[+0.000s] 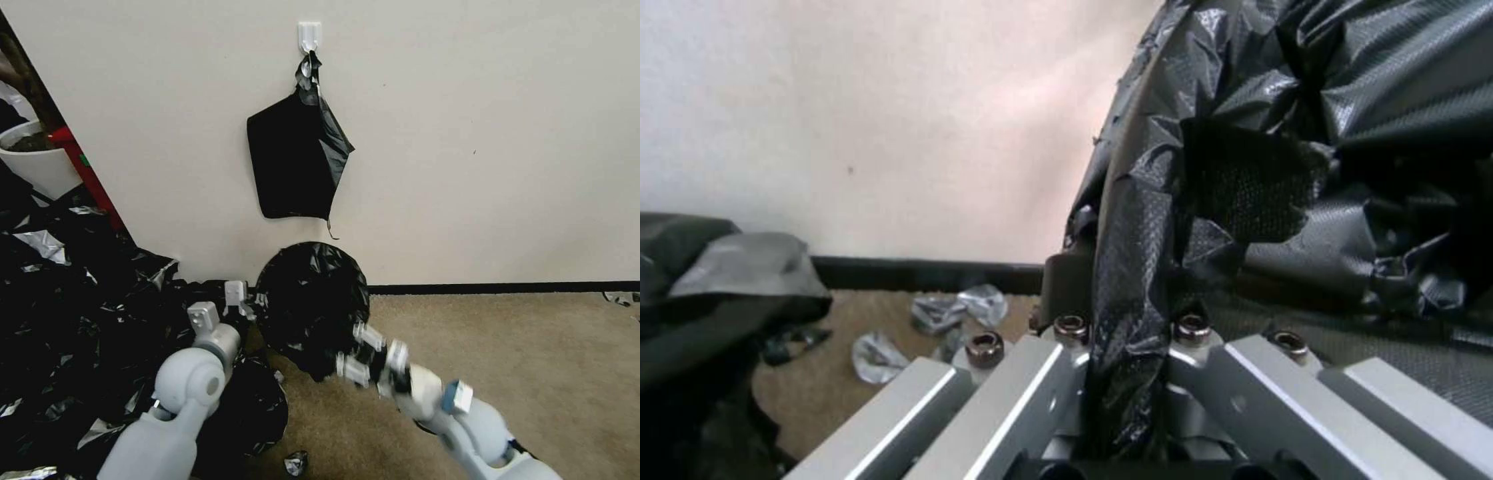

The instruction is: Place a trash bag onto the trash bin.

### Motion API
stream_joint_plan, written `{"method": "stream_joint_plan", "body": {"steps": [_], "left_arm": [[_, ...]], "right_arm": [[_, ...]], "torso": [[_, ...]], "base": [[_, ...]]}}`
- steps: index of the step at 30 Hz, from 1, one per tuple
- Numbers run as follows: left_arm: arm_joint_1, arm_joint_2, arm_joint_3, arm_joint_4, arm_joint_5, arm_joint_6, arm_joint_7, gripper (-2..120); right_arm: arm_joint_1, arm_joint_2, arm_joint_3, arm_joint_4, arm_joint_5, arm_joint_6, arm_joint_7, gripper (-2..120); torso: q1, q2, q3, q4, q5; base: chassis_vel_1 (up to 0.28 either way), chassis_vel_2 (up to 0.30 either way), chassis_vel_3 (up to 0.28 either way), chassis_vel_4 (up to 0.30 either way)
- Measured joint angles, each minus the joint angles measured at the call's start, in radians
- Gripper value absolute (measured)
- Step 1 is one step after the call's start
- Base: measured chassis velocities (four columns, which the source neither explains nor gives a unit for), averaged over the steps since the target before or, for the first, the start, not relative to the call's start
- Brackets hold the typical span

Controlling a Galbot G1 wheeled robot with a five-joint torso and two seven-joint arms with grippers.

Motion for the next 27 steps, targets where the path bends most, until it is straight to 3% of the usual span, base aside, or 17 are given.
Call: {"method": "stream_joint_plan", "body": {"steps": [2, 3, 5, 6, 8, 17, 22, 27], "left_arm": [[0.013, -0.01, 0.006, -0.008, 0.02, -0.015, 0.004, 2], [0.013, -0.01, 0.006, -0.008, 0.02, -0.015, 0.004, 2], [0.025, -0.014, 0.007, -0.02, 0.032, -0.023, 0.007, 2], [0.025, -0.014, 0.007, -0.02, 0.032, -0.023, 0.007, 2], [0.034, -0.014, 0.007, -0.027, 0.045, -0.03, 0.007, 2], [0.069, -0.006, 0.021, -0.04, 0.167, -0.092, 0.065, 2], [0.089, -0.015, 0.048, -0.045, 0.189, -0.105, 0.078, 2], [0.1, -0.022, 0.062, -0.045, 0.192, -0.106, 0.081, 2]], "right_arm": [[0.015, 0.028, -0.085, 0.045, -0.02, -0.155, 0.264, 20], [0.015, 0.028, -0.085, 0.045, -0.02, -0.155, 0.264, 20], [0.033, 0.062, -0.159, 0.081, 0.001, -0.288, 0.476, 8], [0.033, 0.062, -0.159, 0.081, 0.001, -0.288, 0.476, 8], [0.058, 0.089, -0.199, 0.096, 0.022, -0.369, 0.599, 0], [0.197, 0.133, -0.251, 0.01, 0.12, -0.594, 0.849, 0], [0.275, 0.156, -0.278, -0.061, 0.212, -0.703, 0.916, 0], [0.321, 0.164, -0.291, -0.106, 0.234, -0.741, 0.931, 0]], "torso": [[0.0, 0.0, 0.0, -0.0002, 0.0002], [0.0, 0.0, 0.0, -0.0002, 0.0002], [0.0, 0.0, 0.0, -0.0001, 0.0], [0.0, 0.0, 0.0, -0.0001, 0.0], [0.0, 0.0, 0.0, -0.0002, 0.0], [0.0, 0.0, 0.0, -0.0001, 0.0002], [0.0, 0.0, 0.0, -0.0001, 0.0001], [0.0, 0.0, 0.0, -0.0001, 0.0001]], "base": [[0.0, 0.0, 0.0, 0.0], [0.0, 0.0, 0.0, 0.0], [0.0, 0.0, 0.0, 0.0], [0.0, 0.0, 0.0, 0.0], [0.0, 0.0, 0.0, 0.0], [0.0, 0.0, 0.0, 0.0], [0.0, 0.0, 0.0, 0.0], [0.0, 0.0, 0.0, 0.0]]}}
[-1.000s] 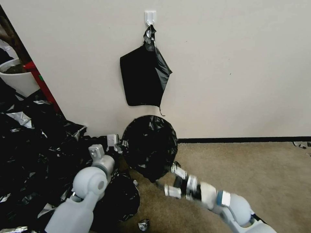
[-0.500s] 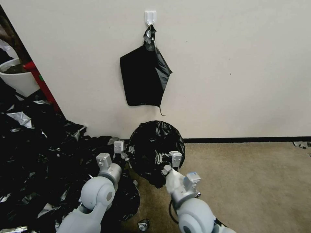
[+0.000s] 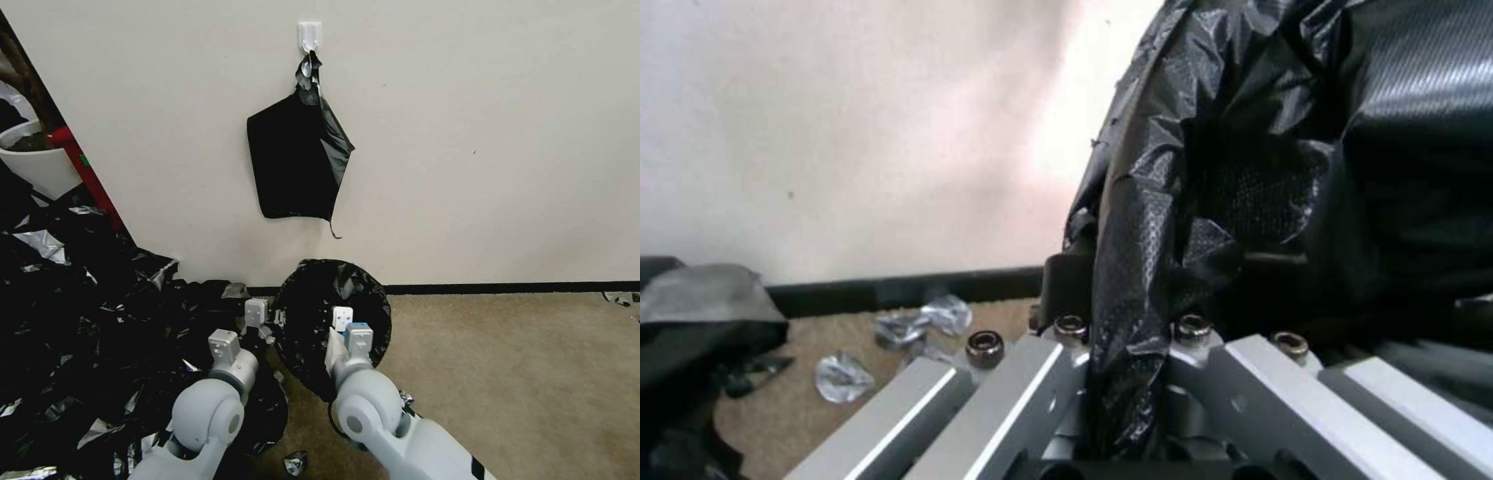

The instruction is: Place a trash bag onto the trash bin.

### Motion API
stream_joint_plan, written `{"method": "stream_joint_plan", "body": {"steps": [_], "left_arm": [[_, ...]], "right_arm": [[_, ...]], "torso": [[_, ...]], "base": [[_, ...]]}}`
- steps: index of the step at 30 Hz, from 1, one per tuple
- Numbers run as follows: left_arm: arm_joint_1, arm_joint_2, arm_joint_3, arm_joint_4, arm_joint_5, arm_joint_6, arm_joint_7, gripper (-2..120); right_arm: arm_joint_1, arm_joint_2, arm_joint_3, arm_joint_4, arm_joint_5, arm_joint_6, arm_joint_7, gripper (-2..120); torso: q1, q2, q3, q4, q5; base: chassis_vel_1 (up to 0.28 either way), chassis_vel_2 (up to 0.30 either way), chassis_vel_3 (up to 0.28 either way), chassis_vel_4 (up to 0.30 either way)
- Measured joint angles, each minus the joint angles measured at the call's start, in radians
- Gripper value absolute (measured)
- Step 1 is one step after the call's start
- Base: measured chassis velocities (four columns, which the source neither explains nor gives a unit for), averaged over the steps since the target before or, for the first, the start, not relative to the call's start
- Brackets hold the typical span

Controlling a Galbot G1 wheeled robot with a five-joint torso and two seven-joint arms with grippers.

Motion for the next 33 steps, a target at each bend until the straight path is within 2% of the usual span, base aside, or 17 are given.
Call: {"method": "stream_joint_plan", "body": {"steps": [7, 12, 19, 23, 26, 33], "left_arm": [[0.008, -0.003, 0.011, 0.001, 0.015, -0.003, 0.005, 2], [0.01, 0.001, 0.019, 0.0, 0.018, 0.0, 0.008, 2], [0.009, 0.003, 0.036, 0.0, 0.021, 0.004, 0.009, 2], [0.006, 0.002, 0.046, 0.0, 0.024, 0.004, 0.009, 2], [0.006, 0.0, 0.053, 0.0, 0.027, 0.005, 0.012, 2], [0.014, 0.001, 0.054, -0.015, 0.03, 0.005, 0.021, 2]], "right_arm": [[0.081, 0.001, -0.001, -0.104, 0.001, -0.054, 0.03, 0], [0.098, -0.015, 0.013, -0.16, -0.098, -0.067, 0.021, 0], [0.076, -0.034, 0.027, -0.143, -0.172, -0.07, -0.037, 0], [0.062, -0.028, 0.021, -0.119, -0.1, -0.003, -0.116, 0], [0.062, -0.013, 0.016, -0.131, -0.054, 0.017, -0.134, 0], [0.065, -0.01, 0.006, -0.179, -0.011, -0.047, -0.067, 0]], "torso": [[0.0, 0.0, 0.0, 0.0, 0.0], [0.0, 0.0, 0.0, -0.0001, 0.0], [0.0, 0.0, 0.0, -0.0002, 0.0], [0.0, 0.0, 0.0, -0.0001, 0.0], [0.0, 0.0, 0.0, -0.0001, 0.0], [0.0, 0.0, 0.0, -0.0001, 0.0]], "base": [[0.0, 0.0, 0.0, 0.0], [0.0, 0.0, 0.0, 0.0], [0.0, 0.0, 0.0, 0.0], [0.0, 0.0, 0.0, 0.0], [0.0, 0.0, 0.0, 0.0], [0.0, 0.0, 0.0, 0.0]]}}
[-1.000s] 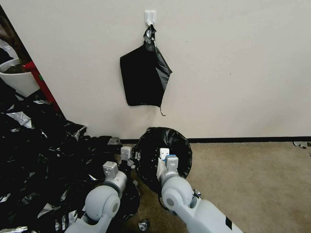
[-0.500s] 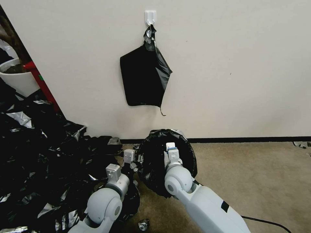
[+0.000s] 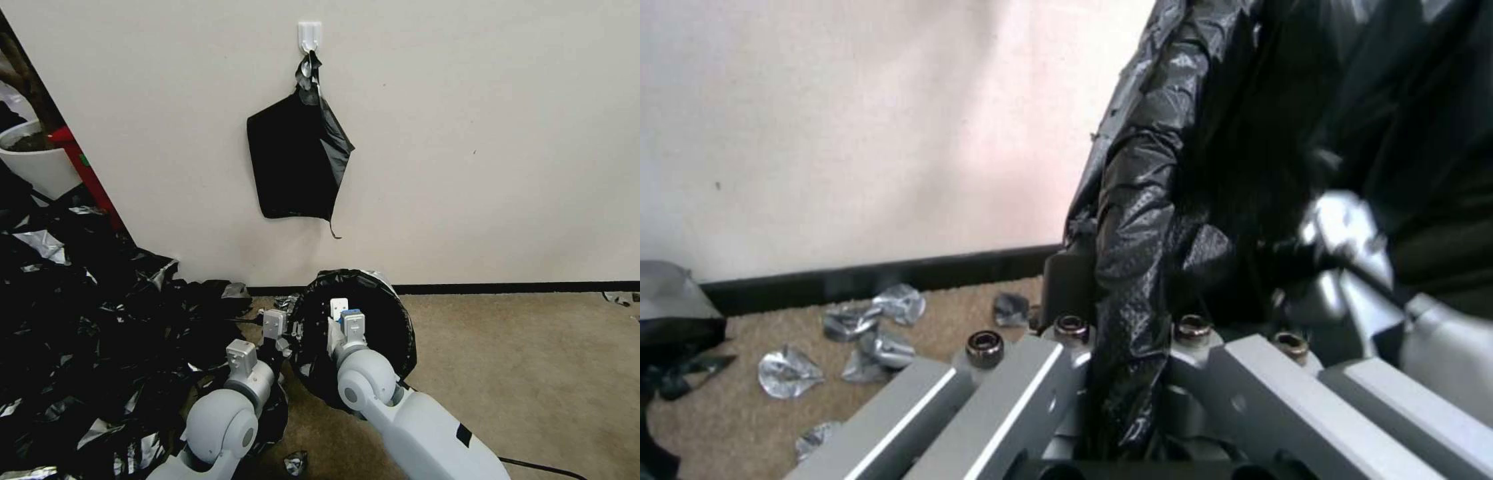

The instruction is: Place a trash bag onto the trash bin.

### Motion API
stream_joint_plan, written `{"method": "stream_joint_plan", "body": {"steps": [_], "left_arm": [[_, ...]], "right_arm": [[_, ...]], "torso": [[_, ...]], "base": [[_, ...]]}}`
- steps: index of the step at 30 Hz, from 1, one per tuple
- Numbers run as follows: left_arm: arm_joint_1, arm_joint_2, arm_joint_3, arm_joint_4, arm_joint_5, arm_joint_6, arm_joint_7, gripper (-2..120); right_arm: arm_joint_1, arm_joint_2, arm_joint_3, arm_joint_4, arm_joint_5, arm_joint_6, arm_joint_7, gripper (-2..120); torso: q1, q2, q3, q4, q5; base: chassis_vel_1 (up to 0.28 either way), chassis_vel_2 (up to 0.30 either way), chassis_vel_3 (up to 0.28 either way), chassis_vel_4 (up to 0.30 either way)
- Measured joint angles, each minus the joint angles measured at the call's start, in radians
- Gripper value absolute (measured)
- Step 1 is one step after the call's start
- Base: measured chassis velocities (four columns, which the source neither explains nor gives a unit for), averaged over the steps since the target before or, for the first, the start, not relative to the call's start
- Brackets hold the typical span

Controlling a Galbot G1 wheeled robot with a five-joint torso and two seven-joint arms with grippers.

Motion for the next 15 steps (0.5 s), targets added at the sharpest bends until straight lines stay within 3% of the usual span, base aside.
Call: {"method": "stream_joint_plan", "body": {"steps": [5, 15], "left_arm": [[0.0, 0.002, -0.001, -0.005, 0.0, 0.0, 0.003, 2], [-0.01, 0.0, 0.011, -0.01, -0.002, 0.0, 0.005, 2]], "right_arm": [[-0.002, -0.007, -0.003, -0.018, -0.026, -0.036, 0.027, 0], [-0.013, -0.036, 0.013, 0.006, -0.281, 0.005, -0.041, 0]], "torso": [[0.0, 0.0, 0.0, 0.0, 0.0], [0.0, 0.0, 0.0, 0.0, 0.0]], "base": [[0.0, 0.0, 0.0, 0.0], [0.0, 0.0, 0.0, 0.0]]}}
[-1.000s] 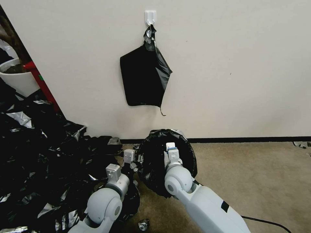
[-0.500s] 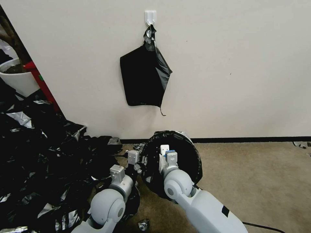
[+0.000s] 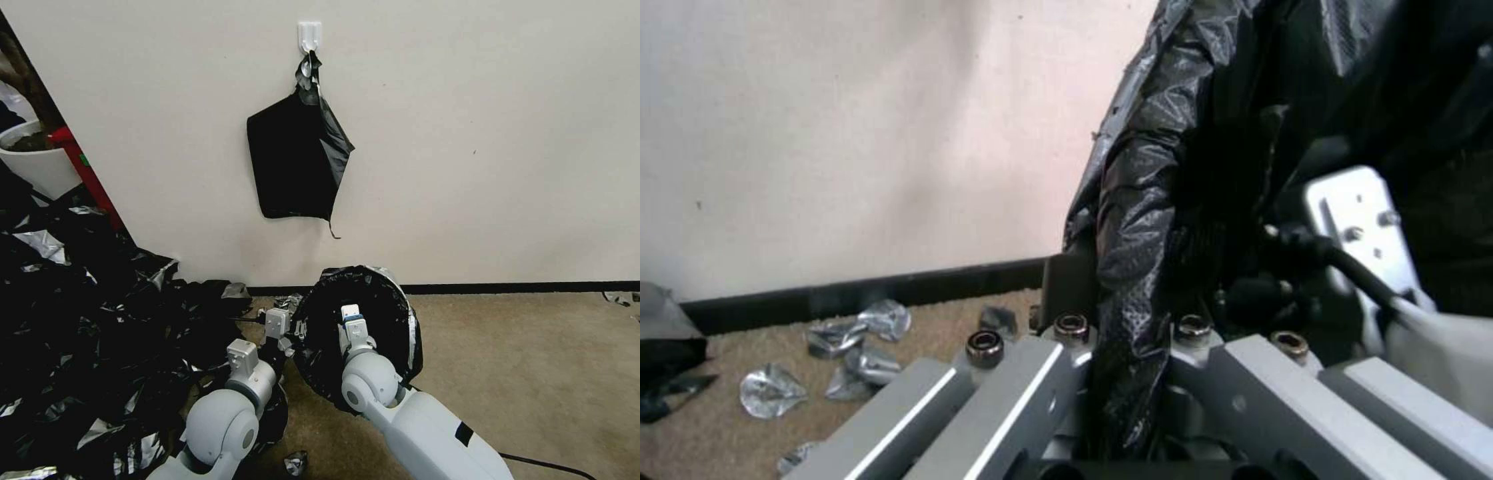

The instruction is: Place a trash bag onto the trash bin.

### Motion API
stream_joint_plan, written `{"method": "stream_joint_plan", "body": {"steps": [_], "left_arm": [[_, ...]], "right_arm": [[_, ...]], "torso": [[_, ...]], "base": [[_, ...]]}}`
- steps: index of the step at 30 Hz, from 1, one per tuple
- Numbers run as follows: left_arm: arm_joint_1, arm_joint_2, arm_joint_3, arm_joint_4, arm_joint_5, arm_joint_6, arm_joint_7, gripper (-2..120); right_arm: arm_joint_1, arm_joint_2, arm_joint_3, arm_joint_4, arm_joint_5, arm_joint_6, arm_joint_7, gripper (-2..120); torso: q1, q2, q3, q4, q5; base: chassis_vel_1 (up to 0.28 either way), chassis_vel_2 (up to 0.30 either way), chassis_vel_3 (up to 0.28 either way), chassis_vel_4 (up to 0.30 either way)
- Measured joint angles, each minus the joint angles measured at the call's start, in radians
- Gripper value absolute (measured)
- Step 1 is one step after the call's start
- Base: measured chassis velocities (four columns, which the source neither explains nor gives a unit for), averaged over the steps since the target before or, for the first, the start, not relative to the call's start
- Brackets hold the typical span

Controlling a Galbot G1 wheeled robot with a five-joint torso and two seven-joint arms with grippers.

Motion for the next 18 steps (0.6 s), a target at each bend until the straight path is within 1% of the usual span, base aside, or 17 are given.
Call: {"method": "stream_joint_plan", "body": {"steps": [4, 6, 7, 8, 9, 10, 13, 17, 18], "left_arm": [[-0.001, 0.0, 0.0, 0.0, 0.0, 0.0, 0.0, 2], [-0.002, 0.0, 0.0, 0.002, 0.0, 0.0, 0.0, 2], [-0.003, 0.001, -0.001, 0.003, 0.0, 0.0, 0.0, 2], [-0.003, 0.001, -0.001, 0.003, 0.0, 0.0, 0.0, 2], [-0.003, 0.001, -0.001, 0.004, 0.0, 0.0, 0.0, 2], [-0.003, 0.001, -0.001, 0.004, 0.0, 0.0, 0.0, 2], [-0.001, -0.001, 0.001, 0.003, 0.0, 0.0, 0.0, 2], [0.0, -0.001, 0.002, 0.001, 0.0, 0.0, 0.0, 2], [0.003, -0.002, 0.002, -0.006, 0.0, 0.0, 0.001, 2]], "right_arm": [[-0.022, -0.011, -0.005, 0.034, 0.011, 0.021, -0.024, 0], [-0.047, -0.016, -0.013, 0.073, 0.082, 0.035, -0.033, 0], [-0.062, -0.018, -0.016, 0.098, 0.141, 0.037, -0.032, 0], [-0.062, -0.018, -0.016, 0.098, 0.141, 0.037, -0.032, 0], [-0.071, -0.018, -0.019, 0.115, 0.191, 0.034, -0.023, 0], [-0.071, -0.018, -0.019, 0.115, 0.191, 0.034, -0.023, 0], [-0.076, -0.019, -0.03, 0.119, 0.249, 0.0, 0.01, 0], [-0.074, -0.02, -0.032, 0.112, 0.252, -0.01, 0.018, 0], [-0.066, -0.023, -0.033, 0.089, 0.248, -0.034, 0.035, 0]], "torso": [[0.0, 0.0, 0.0, 0.0, 0.0], [0.0, 0.0, 0.0, 0.0, 0.0], [0.0, 0.0, 0.0, 0.0, 0.0], [0.0, 0.0, 0.0, 0.0, 0.0], [0.0, 0.0, 0.0, 0.0, 0.0], [0.0, 0.0, 0.0, 0.0, 0.0], [0.0, 0.0, 0.0, 0.0, 0.0], [0.0, 0.0, 0.0, 0.0001, 0.0], [0.0, 0.0, 0.0, 0.0, 0.0]], "base": [[0.0, 0.0, 0.0, 0.0], [0.0, 0.0, 0.0, 0.0], [0.0, 0.0, 0.0, 0.0], [0.0, 0.0, 0.0, 0.0], [0.0, 0.0, 0.0, 0.0], [0.0, 0.0, 0.0, 0.0], [0.0, 0.0, 0.0, 0.0], [0.0, 0.0, 0.0, 0.0], [0.0, 0.0, 0.0, 0.0]]}}
